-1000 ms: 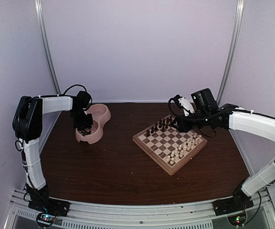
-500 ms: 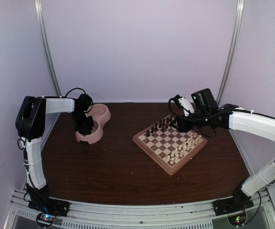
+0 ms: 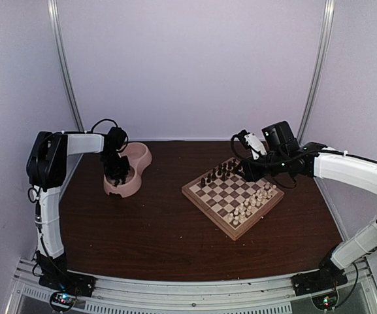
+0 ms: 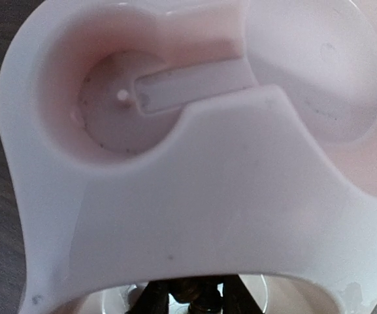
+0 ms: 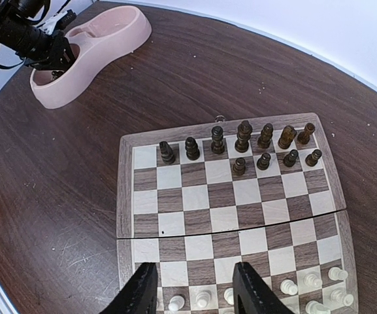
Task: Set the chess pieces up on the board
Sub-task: Pick up the pawn from the storage box, then place the pawn on the chessboard, then pick up the pawn from the chessboard.
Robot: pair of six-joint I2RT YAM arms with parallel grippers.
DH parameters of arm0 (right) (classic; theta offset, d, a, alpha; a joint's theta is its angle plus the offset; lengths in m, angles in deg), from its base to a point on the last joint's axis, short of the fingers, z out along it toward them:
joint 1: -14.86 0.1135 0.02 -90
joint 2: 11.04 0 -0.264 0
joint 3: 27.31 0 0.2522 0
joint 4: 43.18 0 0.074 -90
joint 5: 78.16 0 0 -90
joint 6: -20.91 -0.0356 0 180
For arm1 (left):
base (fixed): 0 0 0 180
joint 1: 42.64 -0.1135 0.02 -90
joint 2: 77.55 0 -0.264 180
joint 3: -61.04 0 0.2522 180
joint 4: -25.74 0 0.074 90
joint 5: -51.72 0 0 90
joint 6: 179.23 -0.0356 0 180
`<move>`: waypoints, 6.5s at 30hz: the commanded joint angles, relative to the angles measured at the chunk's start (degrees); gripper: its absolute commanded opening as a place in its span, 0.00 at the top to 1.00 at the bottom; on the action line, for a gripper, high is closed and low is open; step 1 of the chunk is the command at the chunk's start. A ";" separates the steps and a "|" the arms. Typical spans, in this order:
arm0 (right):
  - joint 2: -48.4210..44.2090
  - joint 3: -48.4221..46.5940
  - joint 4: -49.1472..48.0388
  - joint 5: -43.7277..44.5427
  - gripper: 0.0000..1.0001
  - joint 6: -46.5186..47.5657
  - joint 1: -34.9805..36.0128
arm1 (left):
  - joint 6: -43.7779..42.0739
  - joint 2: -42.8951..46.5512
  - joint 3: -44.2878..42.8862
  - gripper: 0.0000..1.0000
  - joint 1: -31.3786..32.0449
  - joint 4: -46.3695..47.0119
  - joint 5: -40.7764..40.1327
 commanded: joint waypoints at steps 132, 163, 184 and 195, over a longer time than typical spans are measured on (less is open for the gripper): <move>25.42 -1.07 -16.77 -29.11 0.72 -24.59 -4.03 | -33.71 -5.52 2.32 0.75 36.59 31.54 24.23; 20.82 -13.78 9.23 -3.62 0.63 -2.64 5.07 | -24.74 36.20 28.11 0.48 18.58 25.02 9.53; 29.52 -20.58 15.58 5.53 0.66 0.01 8.32 | -21.78 41.98 31.47 0.48 11.19 18.83 -3.47; 31.97 -22.65 15.70 5.09 0.69 0.09 8.76 | -21.87 41.87 31.47 0.48 11.09 17.83 -3.10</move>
